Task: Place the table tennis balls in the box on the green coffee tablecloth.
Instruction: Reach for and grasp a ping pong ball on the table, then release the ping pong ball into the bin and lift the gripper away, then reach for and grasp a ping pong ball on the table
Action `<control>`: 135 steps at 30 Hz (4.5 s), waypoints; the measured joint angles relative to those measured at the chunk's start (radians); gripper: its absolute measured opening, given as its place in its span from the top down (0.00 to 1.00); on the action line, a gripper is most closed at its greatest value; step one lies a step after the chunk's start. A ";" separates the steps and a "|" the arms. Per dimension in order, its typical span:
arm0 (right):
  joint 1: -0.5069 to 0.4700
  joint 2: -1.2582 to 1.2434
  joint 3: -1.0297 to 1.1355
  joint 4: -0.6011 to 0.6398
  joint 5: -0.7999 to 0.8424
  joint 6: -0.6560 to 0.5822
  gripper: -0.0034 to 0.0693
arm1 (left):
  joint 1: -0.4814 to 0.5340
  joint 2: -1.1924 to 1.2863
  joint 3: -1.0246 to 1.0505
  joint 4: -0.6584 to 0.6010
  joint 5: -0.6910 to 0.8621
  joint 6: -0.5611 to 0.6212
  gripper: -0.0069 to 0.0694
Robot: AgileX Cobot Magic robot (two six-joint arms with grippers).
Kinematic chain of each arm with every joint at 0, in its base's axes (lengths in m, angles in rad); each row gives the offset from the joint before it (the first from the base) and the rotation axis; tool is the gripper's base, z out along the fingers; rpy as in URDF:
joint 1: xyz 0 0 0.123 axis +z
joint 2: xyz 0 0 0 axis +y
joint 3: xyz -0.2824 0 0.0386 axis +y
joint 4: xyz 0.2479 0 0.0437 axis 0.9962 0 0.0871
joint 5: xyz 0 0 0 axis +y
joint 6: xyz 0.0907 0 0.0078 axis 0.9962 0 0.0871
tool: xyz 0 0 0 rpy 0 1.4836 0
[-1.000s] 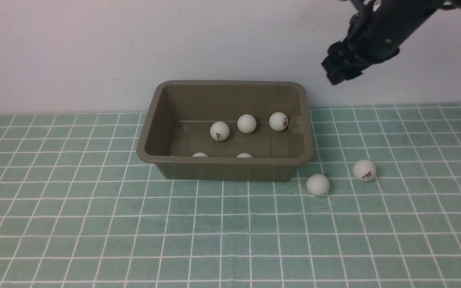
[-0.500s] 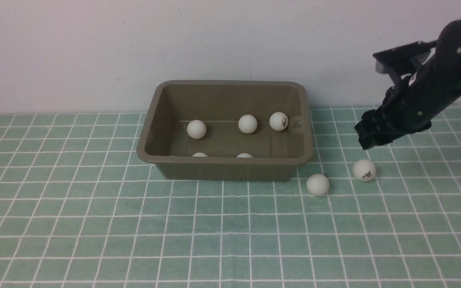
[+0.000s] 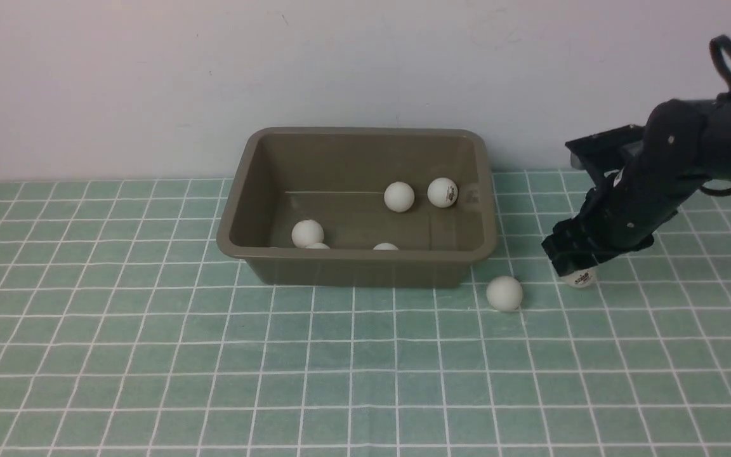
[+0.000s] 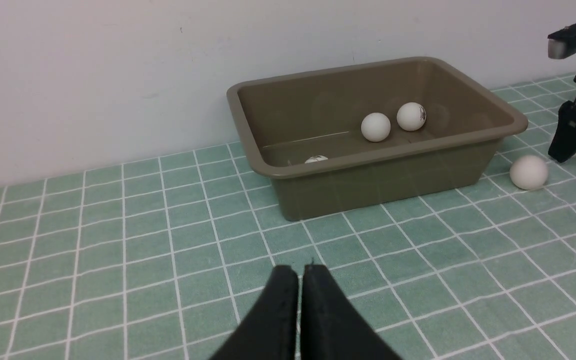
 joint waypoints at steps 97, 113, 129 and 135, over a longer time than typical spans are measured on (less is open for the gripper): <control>0.138 -0.241 0.192 0.187 -0.058 -0.381 0.37 | 0.000 0.000 0.000 -0.008 0.018 0.008 0.91; 0.138 -0.126 0.131 0.206 -0.054 -0.392 0.37 | 0.000 0.000 0.000 -0.008 0.018 0.008 0.91; 0.138 -0.068 0.052 0.227 0.010 -0.360 0.49 | 0.000 0.000 0.000 -0.008 0.018 0.008 0.91; 0.138 -0.072 0.028 0.135 0.216 -0.277 0.49 | 0.000 0.000 0.000 -0.008 0.018 0.008 0.91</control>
